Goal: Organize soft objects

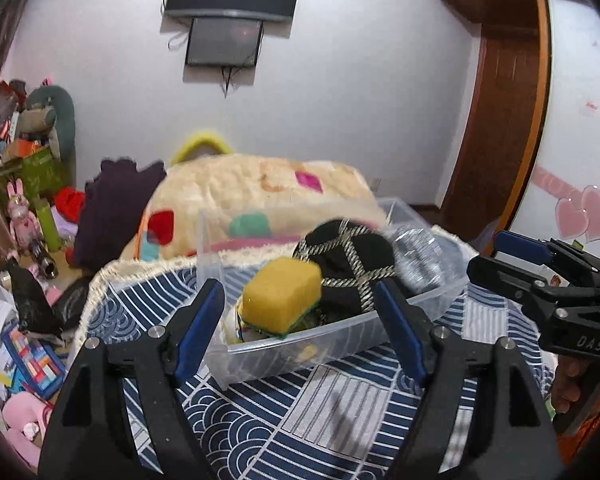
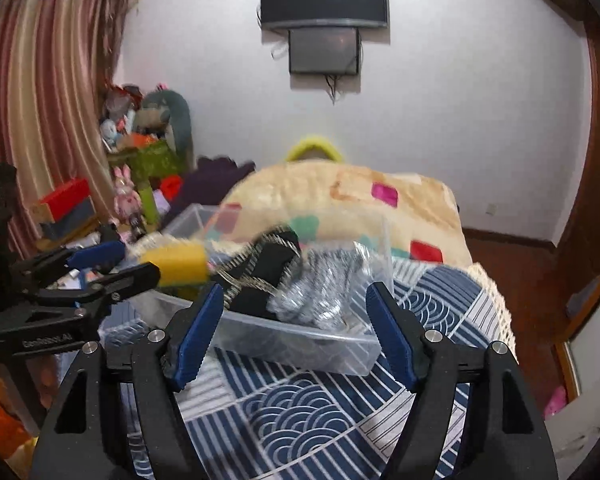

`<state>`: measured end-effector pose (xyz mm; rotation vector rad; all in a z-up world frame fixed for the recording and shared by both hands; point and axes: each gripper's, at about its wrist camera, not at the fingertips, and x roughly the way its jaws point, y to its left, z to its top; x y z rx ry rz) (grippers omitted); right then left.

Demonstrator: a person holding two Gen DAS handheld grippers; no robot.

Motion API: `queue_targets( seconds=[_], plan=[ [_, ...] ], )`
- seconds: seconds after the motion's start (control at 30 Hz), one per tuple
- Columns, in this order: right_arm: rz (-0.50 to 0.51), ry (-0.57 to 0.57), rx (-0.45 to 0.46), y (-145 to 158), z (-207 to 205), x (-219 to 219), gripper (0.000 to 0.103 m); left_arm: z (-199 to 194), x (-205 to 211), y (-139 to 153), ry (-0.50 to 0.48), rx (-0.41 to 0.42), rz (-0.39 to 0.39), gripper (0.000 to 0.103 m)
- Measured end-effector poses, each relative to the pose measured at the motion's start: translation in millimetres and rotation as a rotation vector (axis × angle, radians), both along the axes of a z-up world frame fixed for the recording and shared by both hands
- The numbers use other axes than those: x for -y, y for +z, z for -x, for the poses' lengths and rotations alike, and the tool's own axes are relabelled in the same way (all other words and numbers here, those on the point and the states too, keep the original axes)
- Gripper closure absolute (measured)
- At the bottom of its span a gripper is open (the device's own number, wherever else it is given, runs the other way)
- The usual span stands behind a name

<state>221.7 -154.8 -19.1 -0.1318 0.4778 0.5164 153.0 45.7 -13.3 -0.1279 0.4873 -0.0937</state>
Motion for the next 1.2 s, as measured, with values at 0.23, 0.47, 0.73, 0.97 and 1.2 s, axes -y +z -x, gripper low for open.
queue_targets(
  seconds=[0.23, 0.47, 0.73, 0.97, 1.2],
  plan=[
    [-0.090, 0.016, 0.123, 34, 38, 12, 0.032, 52, 11, 40, -0.013, 0.162, -0.025, 0.016],
    [-0.134, 0.021, 0.178, 41, 64, 20, 0.032, 93, 21, 58, -0.008, 0.256, -0.034, 0.005],
    [-0.128, -0.001, 0.218, 32, 81, 23, 0.016, 109, 26, 53, 0.001, 0.259, -0.024, 0.000],
    [-0.146, 0.000, 0.222, 33, 86, 26, 0.016, 117, 30, 48, 0.005, 0.264, -0.029, 0.000],
    [-0.151, 0.004, 0.221, 33, 85, 26, 0.016, 120, 29, 49, 0.012, 0.271, -0.039, 0.000]
  ],
)
